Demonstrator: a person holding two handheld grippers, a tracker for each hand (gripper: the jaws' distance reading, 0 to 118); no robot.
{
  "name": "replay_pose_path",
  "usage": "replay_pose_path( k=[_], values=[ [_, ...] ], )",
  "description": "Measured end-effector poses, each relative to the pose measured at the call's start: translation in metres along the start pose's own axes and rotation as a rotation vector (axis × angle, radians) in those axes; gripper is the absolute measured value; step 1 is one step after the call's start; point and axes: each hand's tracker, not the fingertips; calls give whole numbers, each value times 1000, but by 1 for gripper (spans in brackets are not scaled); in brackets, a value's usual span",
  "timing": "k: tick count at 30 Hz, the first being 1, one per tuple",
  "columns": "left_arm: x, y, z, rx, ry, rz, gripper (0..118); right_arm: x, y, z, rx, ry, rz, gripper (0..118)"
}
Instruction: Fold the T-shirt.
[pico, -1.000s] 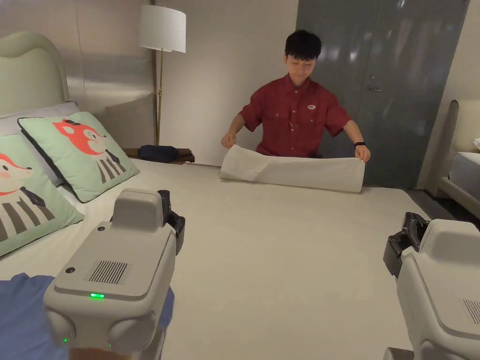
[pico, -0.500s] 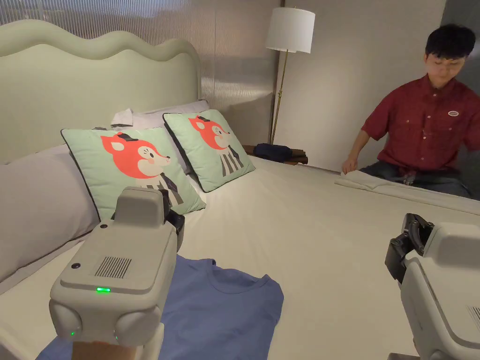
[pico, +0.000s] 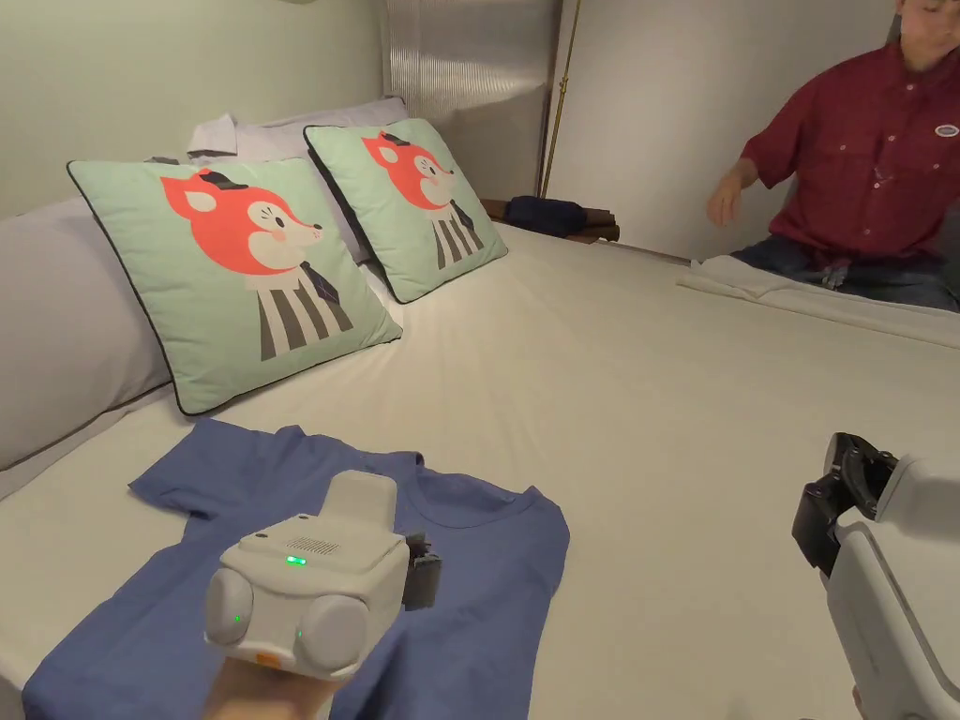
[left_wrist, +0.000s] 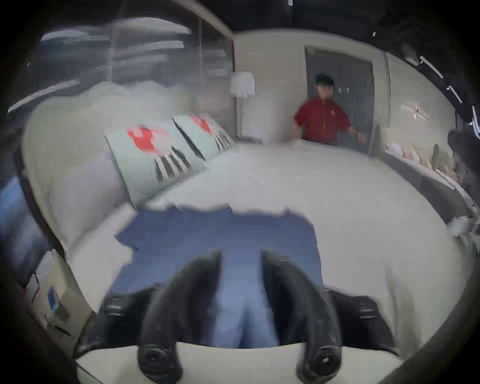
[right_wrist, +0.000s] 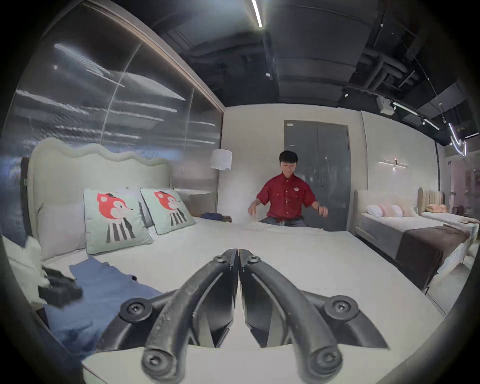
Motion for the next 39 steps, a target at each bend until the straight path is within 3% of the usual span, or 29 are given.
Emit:
replay_pose_path(
  k=[1,2,7,11,15,17,18,20,24,31,39],
  values=[
    [-2,-7,-14,-60,-42,30,92,1,-4,-5,-16,-1,-1,0],
    [-2,-13,-27,-110,-63,45,104,2,-9,-9,-31,-1,-2,0],
    [3,-39,-66,-231,4,-2,107,3,-27,-26,-84,-6,-4,0],
    [0,-55,-94,-349,9,30,98,4,-38,-33,-112,-5,-3,0],
    [0,-53,-91,-289,25,26,88,6,-42,-37,-128,-9,-5,0],
    [0,-52,-86,-248,31,20,69,8,-42,-37,-131,-12,-17,0],
    [-1,-51,-83,-223,38,23,53,9,-42,-37,-129,-14,-21,0],
    [-2,-49,-79,-177,77,14,3,12,-40,-33,-122,-23,-28,0],
    [-5,-41,-57,-114,50,102,3,20,-33,-23,-106,-30,-26,0],
    [16,5,9,118,-25,105,3,49,-14,7,-51,-85,-53,0],
    [97,65,90,378,-264,-10,3,96,10,64,34,-180,-63,0]
  ],
)
